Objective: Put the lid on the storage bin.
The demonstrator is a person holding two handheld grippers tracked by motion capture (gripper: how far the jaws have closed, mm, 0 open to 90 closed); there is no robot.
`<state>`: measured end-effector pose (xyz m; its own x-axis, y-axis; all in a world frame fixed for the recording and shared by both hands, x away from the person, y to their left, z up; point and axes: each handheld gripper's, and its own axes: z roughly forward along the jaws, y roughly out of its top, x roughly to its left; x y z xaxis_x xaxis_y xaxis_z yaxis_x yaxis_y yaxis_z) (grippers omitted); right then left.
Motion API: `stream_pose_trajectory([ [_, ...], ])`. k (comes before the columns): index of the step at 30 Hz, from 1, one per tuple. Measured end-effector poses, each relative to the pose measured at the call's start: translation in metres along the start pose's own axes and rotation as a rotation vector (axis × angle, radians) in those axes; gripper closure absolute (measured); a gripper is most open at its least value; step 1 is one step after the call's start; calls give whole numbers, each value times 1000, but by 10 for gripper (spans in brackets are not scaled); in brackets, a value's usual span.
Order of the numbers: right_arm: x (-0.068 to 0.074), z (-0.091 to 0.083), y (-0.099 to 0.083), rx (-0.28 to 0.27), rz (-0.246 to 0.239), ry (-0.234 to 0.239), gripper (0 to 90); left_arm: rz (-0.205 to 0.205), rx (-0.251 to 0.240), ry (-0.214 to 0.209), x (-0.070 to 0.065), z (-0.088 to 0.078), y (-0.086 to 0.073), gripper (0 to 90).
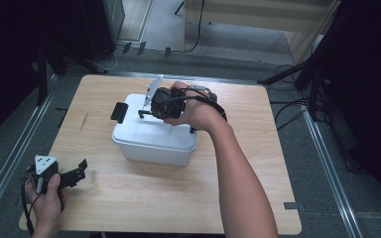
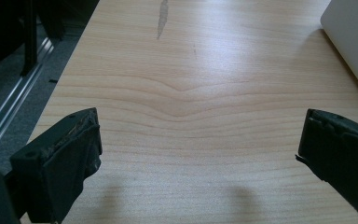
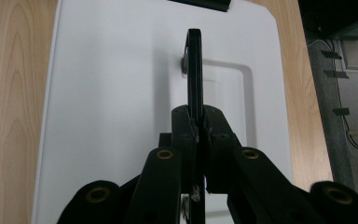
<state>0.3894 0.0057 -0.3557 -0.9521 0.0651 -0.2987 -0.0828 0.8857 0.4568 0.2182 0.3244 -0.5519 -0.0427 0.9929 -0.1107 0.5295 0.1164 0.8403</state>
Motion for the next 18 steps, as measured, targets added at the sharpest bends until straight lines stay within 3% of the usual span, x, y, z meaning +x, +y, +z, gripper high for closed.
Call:
stream_pose_trajectory([
  [5,4,0,0,-1,-7,1,817,-2,3,-4,0,0,0,0],
  [8,11,3,0,3,-41,-13,625,-8,3,-4,1,0,0,0],
  [9,14,4,0,1,-48,-9,599,-8,1,-5,2,1,0,0],
  [11,16,4,-1,-2,-55,31,536,-10,4,-5,2,0,1,0],
  [14,19,-1,-2,-20,-30,54,437,-6,3,-3,1,0,1,0],
  [16,20,-5,-2,-38,-43,69,367,-6,4,-3,2,0,1,0],
  [18,22,-9,-2,-31,-16,54,301,-6,4,-2,1,0,1,0],
])
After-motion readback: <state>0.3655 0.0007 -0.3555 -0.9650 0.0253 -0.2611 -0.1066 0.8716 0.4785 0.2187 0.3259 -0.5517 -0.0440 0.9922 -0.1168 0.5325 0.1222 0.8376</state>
